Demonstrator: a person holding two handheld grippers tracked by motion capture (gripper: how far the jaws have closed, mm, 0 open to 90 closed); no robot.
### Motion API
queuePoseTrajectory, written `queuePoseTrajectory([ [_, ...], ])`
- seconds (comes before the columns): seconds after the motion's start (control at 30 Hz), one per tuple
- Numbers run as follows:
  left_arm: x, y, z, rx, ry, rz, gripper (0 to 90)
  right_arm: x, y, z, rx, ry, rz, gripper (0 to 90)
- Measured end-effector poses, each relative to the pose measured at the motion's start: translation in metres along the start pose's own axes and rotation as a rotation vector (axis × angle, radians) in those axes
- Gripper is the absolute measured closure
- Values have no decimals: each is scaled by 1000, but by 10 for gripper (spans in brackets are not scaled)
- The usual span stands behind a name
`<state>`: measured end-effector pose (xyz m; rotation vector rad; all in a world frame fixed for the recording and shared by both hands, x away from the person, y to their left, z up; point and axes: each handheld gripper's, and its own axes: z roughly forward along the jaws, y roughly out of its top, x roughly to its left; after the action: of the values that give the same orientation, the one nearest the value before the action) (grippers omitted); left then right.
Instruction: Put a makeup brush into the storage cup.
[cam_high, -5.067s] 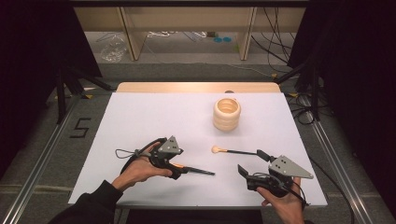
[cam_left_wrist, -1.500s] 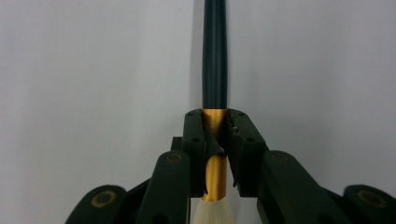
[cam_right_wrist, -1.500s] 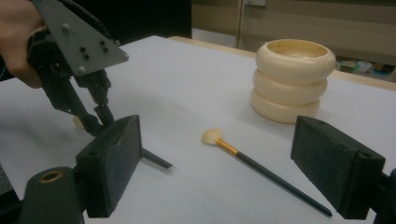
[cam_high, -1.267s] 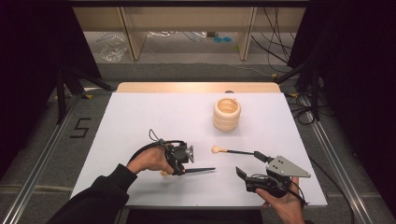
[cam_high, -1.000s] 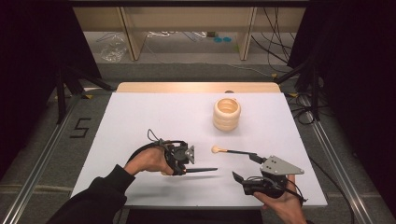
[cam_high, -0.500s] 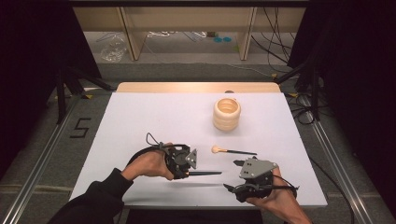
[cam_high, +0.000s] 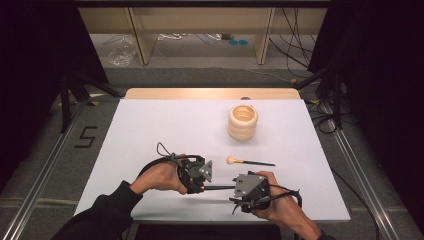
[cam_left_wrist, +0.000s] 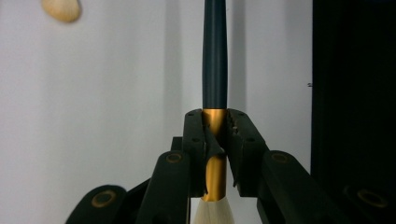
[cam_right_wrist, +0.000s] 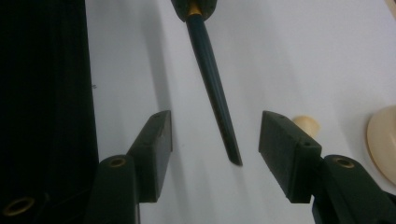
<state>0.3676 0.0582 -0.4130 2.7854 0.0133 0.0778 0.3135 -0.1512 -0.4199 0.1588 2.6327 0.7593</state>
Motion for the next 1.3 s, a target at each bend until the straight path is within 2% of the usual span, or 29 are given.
queuePoseTrajectory([
  [0.03,0,0,-1,3,1,3,784,0,1,2,5,5,-12,471],
  [0.07,0,1,-2,13,6,12,784,1,3,4,4,9,-3,480],
  [0.13,-1,1,-3,16,4,8,784,1,5,8,9,13,-11,488],
  [0.17,-2,1,-3,7,12,-12,784,1,5,9,14,16,-15,496],
  [0.2,-2,2,-3,8,10,-12,784,0,6,10,18,8,-33,502],
  [0.23,-1,4,-3,8,0,21,784,-1,7,11,20,12,-43,515],
  [0.4,-4,8,-2,-2,-9,18,784,-1,12,17,19,10,-66,574],
  [0.43,-4,8,-2,-6,-8,16,783,0,13,18,21,35,-68,587],
  [0.47,-4,8,-2,-7,-10,17,784,-1,13,19,23,25,-78,600],
  [0.53,-4,9,-2,1,-9,30,784,0,14,20,20,39,-68,624],
  [0.77,-4,11,-1,-7,-18,19,784,0,13,23,16,56,-76,720],
  [0.97,-5,12,1,-12,-19,15,783,0,13,23,18,57,-73,752],
  [1.17,-5,14,1,-2,-30,28,783,0,13,24,26,62,-89,794],
  [1.3,-5,16,1,-10,-32,16,783,0,13,24,30,61,-108,800],
])
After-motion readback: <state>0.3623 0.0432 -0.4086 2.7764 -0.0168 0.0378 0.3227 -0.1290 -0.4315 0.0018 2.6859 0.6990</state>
